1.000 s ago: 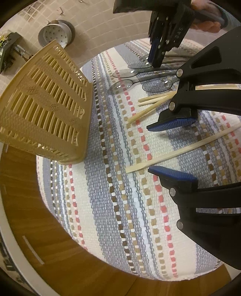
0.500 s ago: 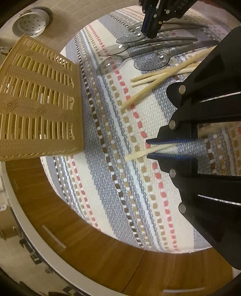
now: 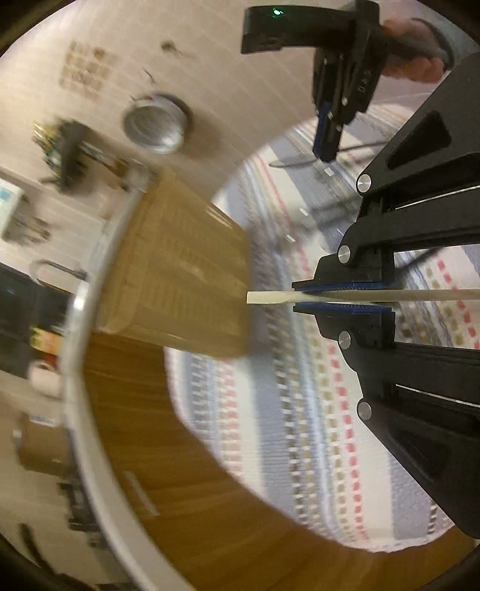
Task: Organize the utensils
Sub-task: 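Lift the spoon and chopstick into the tan basket and open both tools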
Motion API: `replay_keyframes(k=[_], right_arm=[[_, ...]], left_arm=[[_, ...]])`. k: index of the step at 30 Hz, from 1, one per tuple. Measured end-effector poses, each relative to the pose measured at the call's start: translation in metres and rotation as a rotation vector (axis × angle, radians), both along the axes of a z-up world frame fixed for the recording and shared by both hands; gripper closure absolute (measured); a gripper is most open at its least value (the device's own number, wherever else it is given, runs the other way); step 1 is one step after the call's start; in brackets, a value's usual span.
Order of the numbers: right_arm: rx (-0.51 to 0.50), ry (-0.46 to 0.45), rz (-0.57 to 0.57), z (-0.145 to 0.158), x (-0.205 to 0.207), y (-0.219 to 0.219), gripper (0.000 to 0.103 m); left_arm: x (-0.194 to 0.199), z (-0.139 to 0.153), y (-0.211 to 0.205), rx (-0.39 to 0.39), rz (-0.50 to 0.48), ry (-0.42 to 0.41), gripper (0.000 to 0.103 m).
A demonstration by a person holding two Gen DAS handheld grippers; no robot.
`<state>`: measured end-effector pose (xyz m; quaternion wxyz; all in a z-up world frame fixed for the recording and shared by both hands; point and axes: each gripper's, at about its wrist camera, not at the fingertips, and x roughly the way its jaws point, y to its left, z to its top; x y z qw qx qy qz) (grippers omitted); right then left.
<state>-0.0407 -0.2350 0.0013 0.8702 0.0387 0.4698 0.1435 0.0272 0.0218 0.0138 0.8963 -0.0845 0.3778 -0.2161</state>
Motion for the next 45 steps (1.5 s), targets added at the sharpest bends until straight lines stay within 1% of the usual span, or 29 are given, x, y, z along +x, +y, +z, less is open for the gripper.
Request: replay_keyframes(k=[3, 5, 6, 8, 11, 12, 15, 18, 20, 23, 26, 28, 32, 37, 39, 41, 43, 44, 45], right_arm=[[0.014, -0.106, 0.003, 0.028, -0.008, 0.005, 0.093], [0.029, -0.193, 0.007, 0.054, -0.01, 0.006, 0.093], [0.035, -0.238, 0.005, 0.067, -0.01, 0.007, 0.093], [0.057, -0.312, -0.004, 0.087, -0.005, 0.005, 0.093], [0.094, -0.422, -0.024, 0.113, 0.014, 0.004, 0.093], [0.09, -0.465, -0.037, 0.12, 0.021, 0.004, 0.093], [0.094, -0.557, -0.07, 0.141, 0.047, 0.002, 0.093], [0.106, -0.629, -0.116, 0.153, 0.08, -0.007, 0.093], [0.11, -0.66, -0.139, 0.155, 0.1, -0.012, 0.093], [0.125, -0.693, -0.168, 0.152, 0.126, -0.022, 0.093], [0.112, -0.712, -0.186, 0.14, 0.149, -0.023, 0.093], [0.101, -0.713, -0.185, 0.127, 0.16, -0.021, 0.093], [0.065, -0.723, -0.189, 0.104, 0.163, -0.015, 0.093], [0.054, -0.701, -0.18, 0.083, 0.167, -0.012, 0.092], [0.054, -0.686, -0.168, 0.079, 0.164, -0.011, 0.092], [0.045, -0.683, -0.166, 0.076, 0.157, -0.011, 0.091], [0.043, -0.676, -0.158, 0.076, 0.15, -0.01, 0.091], [0.045, -0.669, -0.154, 0.076, 0.146, -0.011, 0.091], [0.049, -0.663, -0.151, 0.076, 0.141, -0.011, 0.086]], left_arm=[[-0.011, 0.03, 0.004, -0.056, 0.007, -0.125, 0.1], [-0.015, 0.057, 0.002, -0.081, 0.037, -0.236, 0.1], [-0.015, 0.073, 0.001, -0.102, 0.057, -0.308, 0.1], [-0.012, 0.093, 0.002, -0.129, 0.095, -0.397, 0.1], [0.005, 0.116, -0.005, -0.17, 0.166, -0.532, 0.1], [0.012, 0.121, -0.009, -0.182, 0.183, -0.568, 0.1], [0.03, 0.134, -0.013, -0.214, 0.217, -0.615, 0.1], [0.059, 0.134, -0.021, -0.217, 0.264, -0.673, 0.1], [0.068, 0.131, -0.023, -0.217, 0.275, -0.688, 0.1], [0.084, 0.122, -0.024, -0.213, 0.319, -0.711, 0.1], [0.094, 0.115, -0.022, -0.212, 0.345, -0.717, 0.1], [0.099, 0.11, -0.023, -0.192, 0.357, -0.731, 0.1], [0.099, 0.098, -0.028, -0.141, 0.369, -0.759, 0.1], [0.103, 0.088, -0.028, -0.12, 0.38, -0.762, 0.099], [0.106, 0.085, -0.028, -0.111, 0.374, -0.743, 0.099], [0.106, 0.082, -0.025, -0.113, 0.363, -0.704, 0.098], [0.103, 0.081, -0.019, -0.123, 0.357, -0.677, 0.086], [0.101, 0.081, -0.015, -0.127, 0.355, -0.668, 0.078], [0.097, 0.082, -0.01, -0.133, 0.356, -0.658, 0.073]])
